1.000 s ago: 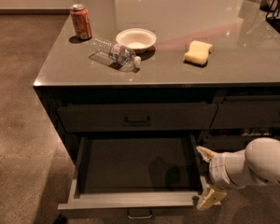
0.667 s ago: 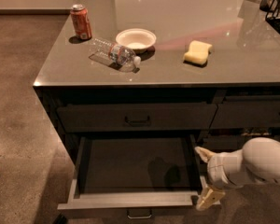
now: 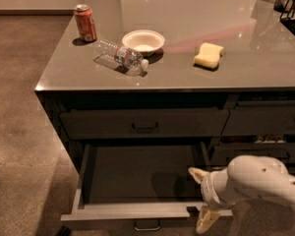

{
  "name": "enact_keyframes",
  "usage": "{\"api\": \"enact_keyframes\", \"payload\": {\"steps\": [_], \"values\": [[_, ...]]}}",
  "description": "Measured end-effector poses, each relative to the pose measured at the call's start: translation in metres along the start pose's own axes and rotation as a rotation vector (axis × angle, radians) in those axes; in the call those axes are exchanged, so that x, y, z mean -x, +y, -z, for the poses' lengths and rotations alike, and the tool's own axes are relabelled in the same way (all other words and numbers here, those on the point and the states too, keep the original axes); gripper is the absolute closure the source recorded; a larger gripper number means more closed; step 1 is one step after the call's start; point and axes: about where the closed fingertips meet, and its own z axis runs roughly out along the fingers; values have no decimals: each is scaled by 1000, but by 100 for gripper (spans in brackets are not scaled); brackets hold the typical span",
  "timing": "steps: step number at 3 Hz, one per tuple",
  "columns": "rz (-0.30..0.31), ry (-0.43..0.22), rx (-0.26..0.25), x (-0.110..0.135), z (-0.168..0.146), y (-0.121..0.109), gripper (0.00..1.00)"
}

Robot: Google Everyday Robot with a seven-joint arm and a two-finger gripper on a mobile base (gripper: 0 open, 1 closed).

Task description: Close middle drawer

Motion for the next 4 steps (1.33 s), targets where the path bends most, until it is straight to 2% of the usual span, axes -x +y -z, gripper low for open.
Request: {"api": "enact_keyframes", "payload": {"steps": [1,2,3,4], "values": [[70,-18,-25,1,-37,19,0],[112,-35,-62,-2,-64,30,0],[134,-50,-60,-2,-89,38,0],[126,-59,-47,-5,-110,39,18]]}}
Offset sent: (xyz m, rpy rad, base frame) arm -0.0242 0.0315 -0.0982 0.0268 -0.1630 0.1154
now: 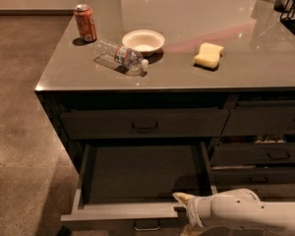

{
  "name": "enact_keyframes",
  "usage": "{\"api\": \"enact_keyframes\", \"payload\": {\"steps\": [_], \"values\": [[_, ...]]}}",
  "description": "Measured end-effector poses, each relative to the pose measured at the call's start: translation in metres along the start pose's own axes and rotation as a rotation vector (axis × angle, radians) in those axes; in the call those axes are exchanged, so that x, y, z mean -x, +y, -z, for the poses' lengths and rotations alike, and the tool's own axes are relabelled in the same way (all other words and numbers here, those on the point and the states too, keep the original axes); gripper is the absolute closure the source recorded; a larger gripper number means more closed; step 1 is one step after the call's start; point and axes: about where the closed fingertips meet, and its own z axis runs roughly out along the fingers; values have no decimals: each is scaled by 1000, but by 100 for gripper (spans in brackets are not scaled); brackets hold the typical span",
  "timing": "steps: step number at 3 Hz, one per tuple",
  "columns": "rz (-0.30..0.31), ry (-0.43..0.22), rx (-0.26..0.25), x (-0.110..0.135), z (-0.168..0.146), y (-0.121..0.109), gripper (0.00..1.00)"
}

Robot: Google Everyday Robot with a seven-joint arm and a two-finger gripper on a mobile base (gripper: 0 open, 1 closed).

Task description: Close middle drawer

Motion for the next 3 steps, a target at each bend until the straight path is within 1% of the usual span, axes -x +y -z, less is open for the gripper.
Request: {"api": "enact_keyframes", "payload": {"steps": [1,2,3], "values": [[-27,-17,2,-4,-26,-16,19],[-32,-32,-4,-1,-40,-33,17],[-28,-45,-21,6,-50,-57,17]]}}
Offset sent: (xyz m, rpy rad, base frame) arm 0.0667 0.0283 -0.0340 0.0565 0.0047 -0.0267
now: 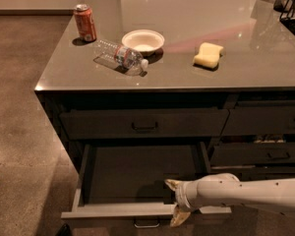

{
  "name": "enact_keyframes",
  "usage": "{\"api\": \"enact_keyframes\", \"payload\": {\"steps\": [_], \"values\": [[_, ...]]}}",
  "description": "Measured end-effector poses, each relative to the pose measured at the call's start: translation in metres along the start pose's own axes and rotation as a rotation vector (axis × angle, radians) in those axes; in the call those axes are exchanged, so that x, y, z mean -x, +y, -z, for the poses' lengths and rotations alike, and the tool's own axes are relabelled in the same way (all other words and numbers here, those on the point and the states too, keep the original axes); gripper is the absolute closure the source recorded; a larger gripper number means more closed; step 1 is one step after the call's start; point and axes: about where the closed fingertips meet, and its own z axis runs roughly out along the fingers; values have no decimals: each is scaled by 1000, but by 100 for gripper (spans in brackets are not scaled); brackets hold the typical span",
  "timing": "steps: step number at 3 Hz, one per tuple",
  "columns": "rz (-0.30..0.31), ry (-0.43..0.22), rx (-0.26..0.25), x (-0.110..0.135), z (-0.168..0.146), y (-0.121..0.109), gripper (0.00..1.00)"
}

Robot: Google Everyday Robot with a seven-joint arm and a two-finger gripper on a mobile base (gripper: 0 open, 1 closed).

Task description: Close middle drawer

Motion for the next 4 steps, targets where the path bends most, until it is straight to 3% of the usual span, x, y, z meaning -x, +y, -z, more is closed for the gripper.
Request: {"api": "enact_keyframes", "payload": {"steps": [2,4], "values": [[6,-5,-32,6,-6,-46,18],[-21,12,-56,-5,-5,-95,19]]}}
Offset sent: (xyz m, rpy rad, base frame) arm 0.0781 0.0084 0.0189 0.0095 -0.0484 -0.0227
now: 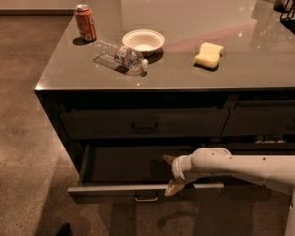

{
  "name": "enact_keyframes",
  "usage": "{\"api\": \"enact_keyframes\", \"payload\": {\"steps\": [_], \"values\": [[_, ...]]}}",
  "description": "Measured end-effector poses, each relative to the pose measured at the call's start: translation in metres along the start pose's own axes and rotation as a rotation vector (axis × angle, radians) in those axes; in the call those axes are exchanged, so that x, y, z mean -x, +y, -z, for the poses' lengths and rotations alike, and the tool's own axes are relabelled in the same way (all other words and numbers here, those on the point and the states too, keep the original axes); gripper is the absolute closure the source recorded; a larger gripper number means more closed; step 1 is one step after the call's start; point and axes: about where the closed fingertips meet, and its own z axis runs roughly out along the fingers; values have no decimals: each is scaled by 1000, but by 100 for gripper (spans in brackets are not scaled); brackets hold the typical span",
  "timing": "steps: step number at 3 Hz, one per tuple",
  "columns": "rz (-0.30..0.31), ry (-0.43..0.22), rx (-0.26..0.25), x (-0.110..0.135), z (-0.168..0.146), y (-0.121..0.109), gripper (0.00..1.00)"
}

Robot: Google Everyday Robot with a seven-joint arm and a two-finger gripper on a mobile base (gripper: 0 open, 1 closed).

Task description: Close middle drawer

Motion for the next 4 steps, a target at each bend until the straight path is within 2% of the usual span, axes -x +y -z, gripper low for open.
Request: {"api": "enact_keyframes", "payload": {"steps": [2,3,4], "values": [[-32,-10,-8,-4,3,-25,18],[-46,-60,-16,1,27,-25,16],[-92,-122,51,-7,74,24,19]]}}
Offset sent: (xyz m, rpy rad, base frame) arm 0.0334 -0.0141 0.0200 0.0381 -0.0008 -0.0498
